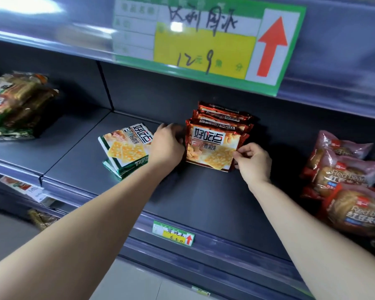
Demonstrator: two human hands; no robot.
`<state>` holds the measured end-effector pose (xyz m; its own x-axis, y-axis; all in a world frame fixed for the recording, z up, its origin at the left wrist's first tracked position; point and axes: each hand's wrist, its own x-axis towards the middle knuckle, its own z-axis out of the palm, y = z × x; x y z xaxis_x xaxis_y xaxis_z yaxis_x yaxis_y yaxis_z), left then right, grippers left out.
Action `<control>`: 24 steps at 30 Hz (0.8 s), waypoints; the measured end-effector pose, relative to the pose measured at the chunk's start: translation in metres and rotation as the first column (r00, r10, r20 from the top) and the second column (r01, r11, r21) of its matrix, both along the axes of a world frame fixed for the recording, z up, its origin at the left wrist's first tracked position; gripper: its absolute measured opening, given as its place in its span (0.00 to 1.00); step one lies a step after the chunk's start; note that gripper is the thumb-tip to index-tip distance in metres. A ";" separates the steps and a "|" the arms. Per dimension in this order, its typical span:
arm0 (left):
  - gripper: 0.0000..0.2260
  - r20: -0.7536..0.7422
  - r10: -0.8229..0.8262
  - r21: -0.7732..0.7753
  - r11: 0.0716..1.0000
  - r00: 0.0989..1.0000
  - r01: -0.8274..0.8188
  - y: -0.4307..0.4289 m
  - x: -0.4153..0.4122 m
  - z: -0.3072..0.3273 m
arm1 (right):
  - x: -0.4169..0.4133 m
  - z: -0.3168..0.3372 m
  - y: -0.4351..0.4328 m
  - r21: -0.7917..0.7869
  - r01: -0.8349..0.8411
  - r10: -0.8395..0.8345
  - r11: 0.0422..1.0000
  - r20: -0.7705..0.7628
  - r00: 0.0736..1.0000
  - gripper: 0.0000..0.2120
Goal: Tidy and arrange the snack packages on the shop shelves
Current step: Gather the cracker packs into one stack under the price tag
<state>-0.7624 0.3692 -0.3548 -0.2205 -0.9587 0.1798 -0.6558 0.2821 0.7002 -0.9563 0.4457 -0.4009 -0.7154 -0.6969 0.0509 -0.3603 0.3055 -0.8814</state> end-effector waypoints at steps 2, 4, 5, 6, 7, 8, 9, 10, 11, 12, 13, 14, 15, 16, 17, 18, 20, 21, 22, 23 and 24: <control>0.17 0.073 0.039 -0.076 0.997 0.997 -0.033 -0.005 0.021 0.011 | 0.009 0.004 0.003 -0.001 0.041 -0.041 0.999 -0.047 0.998 0.12; 0.16 0.257 0.122 -0.078 0.991 0.959 -0.106 -0.014 0.045 0.019 | 0.024 0.010 0.005 -0.020 0.055 -0.056 0.998 -0.099 0.993 0.13; 0.19 0.375 0.160 -0.030 0.987 0.913 -0.161 -0.020 0.057 0.019 | 0.034 0.014 0.005 -0.030 0.033 -0.036 0.999 -0.102 0.994 0.14; 0.25 0.473 0.171 0.036 0.976 0.864 -0.213 -0.025 0.069 0.016 | 0.045 0.015 0.002 -0.024 -0.012 0.010 1.000 -0.087 0.996 0.15; 0.28 0.518 0.172 0.103 0.960 0.838 -0.260 -0.031 0.079 0.013 | 0.058 0.015 -0.001 -0.003 -0.072 0.072 0.997 -0.050 0.996 0.14; 0.26 0.521 0.175 0.162 0.941 0.835 -0.298 -0.036 0.088 0.009 | 0.070 0.015 -0.005 0.029 -0.145 0.145 0.989 0.019 0.989 0.12; 0.22 0.510 0.185 0.203 0.923 0.840 -0.326 -0.041 0.096 0.004 | 0.083 0.017 -0.008 0.061 -0.227 0.219 0.972 0.115 0.969 0.09; 0.20 0.488 0.182 0.242 0.912 0.854 -0.333 -0.046 0.101 0.001 | 0.097 0.020 -0.010 0.087 -0.316 0.291 0.945 0.221 0.931 0.06; 0.21 0.473 0.171 0.260 0.910 0.864 -0.322 -0.050 0.106 0.000 | 0.110 0.024 -0.011 0.107 -0.398 0.348 0.911 0.320 0.881 0.05; 0.23 0.464 0.168 0.267 0.910 0.870 -0.318 -0.052 0.111 0.001 | 0.120 0.025 -0.012 0.123 -0.461 0.385 0.879 0.389 0.837 0.06; 0.26 0.450 0.162 0.290 0.904 0.878 -0.315 -0.055 0.115 0.002 | 0.130 0.027 -0.014 0.137 -0.501 0.404 0.854 0.431 0.807 0.07; 0.29 0.414 0.135 0.329 0.900 0.900 -0.287 -0.059 0.118 0.003 | 0.138 0.026 -0.017 0.143 -0.521 0.410 0.841 0.459 0.788 0.07; 0.31 0.364 0.091 0.368 0.900 0.927 -0.233 -0.063 0.121 0.003 | 0.144 0.026 -0.020 0.142 -0.519 0.399 0.843 0.483 0.780 0.08; 0.30 0.320 0.040 0.395 0.902 0.947 -0.172 -0.067 0.123 0.000 | 0.149 0.026 -0.023 0.140 -0.492 0.368 0.859 0.498 0.785 0.09; 0.27 0.278 0.013 0.400 0.907 0.960 -0.129 -0.068 0.124 -0.001 | 0.152 0.026 -0.026 0.143 -0.447 0.325 0.883 0.501 0.802 0.10; 0.23 0.240 0.010 0.392 0.914 0.971 -0.106 -0.066 0.123 0.001 | 0.154 0.026 -0.028 0.145 -0.398 0.282 0.906 0.493 0.823 0.11; 0.14 0.125 0.000 0.396 0.917 0.992 -0.050 -0.054 0.117 0.013 | 0.152 0.028 -0.028 0.136 -0.297 0.205 0.945 0.461 0.864 0.11; 0.09 0.053 0.003 0.398 0.917 0.999 -0.024 -0.048 0.113 0.016 | 0.149 0.029 -0.025 0.124 -0.246 0.170 0.961 0.436 0.884 0.09; 0.08 -0.030 0.020 0.392 0.920 0.999 -0.007 -0.045 0.109 0.018 | 0.144 0.029 -0.022 0.102 -0.201 0.143 0.974 0.414 0.899 0.08; 0.08 -0.095 0.045 0.386 0.923 0.994 -0.005 -0.042 0.105 0.018 | 0.138 0.029 -0.017 0.069 -0.162 0.122 0.984 0.396 0.910 0.07; 0.07 -0.157 0.057 0.377 0.926 0.986 0.007 -0.039 0.101 0.016 | 0.131 0.028 -0.011 0.025 -0.130 0.112 0.991 0.369 0.923 0.06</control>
